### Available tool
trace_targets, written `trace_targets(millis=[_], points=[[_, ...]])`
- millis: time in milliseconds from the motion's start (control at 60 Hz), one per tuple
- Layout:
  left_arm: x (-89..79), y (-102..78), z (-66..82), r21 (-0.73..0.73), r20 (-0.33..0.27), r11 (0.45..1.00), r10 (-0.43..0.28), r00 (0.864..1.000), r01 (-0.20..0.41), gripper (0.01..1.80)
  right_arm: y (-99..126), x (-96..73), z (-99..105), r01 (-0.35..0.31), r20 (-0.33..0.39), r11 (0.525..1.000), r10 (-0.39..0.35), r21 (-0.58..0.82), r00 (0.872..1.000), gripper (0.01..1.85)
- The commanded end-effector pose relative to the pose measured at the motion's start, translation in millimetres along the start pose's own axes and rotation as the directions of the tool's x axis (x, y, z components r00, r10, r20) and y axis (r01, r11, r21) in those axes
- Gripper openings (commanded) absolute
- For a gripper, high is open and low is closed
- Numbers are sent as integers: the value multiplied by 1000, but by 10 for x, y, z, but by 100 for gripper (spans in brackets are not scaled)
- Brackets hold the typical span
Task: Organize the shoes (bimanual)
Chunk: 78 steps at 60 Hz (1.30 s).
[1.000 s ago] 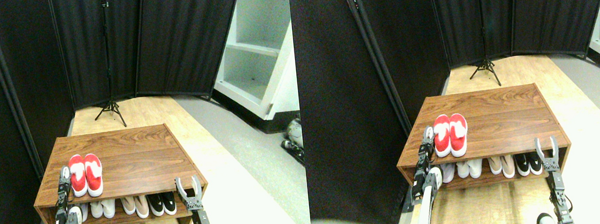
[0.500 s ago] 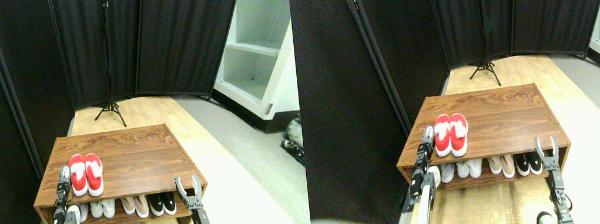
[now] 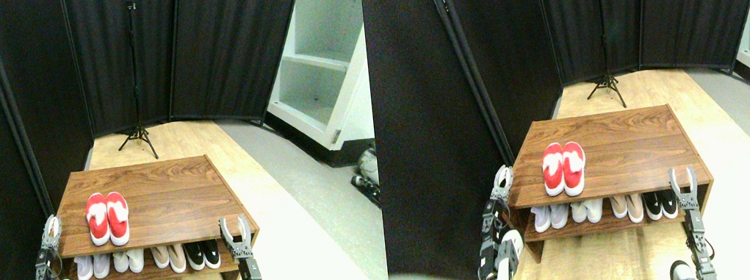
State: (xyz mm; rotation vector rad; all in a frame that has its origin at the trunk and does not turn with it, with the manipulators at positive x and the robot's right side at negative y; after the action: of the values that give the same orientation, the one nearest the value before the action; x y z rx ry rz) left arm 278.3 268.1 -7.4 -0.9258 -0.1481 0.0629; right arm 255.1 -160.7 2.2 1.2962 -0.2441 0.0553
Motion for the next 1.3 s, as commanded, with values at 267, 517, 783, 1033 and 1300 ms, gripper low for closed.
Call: trace_targets(millis=[267,517,783,1033,1300], points=[[-491,-113,70,-64,43,998,-3,999,6,1,-8,13,-19,-5,15,1000,5,-6,1000,28],[-666,-199,-60,-156,16,988,13,1000,-10,1,-1,35,-44,-11,15,1000,12,-28,1000,30],[-625,-212,-134,-156,2,988,10,1000,-9,1,4,47,-46,-15,15,1000,15,-10,1000,31],[-586,-216,-120,-149,0,989,-8,1000,8,1,6,38,-29,-25,13,999,25,-30,1000,30],[-578,-240,-115,-149,14,989,-23,1000,25,1,18,24,-19,-39,24,999,39,-38,999,17]])
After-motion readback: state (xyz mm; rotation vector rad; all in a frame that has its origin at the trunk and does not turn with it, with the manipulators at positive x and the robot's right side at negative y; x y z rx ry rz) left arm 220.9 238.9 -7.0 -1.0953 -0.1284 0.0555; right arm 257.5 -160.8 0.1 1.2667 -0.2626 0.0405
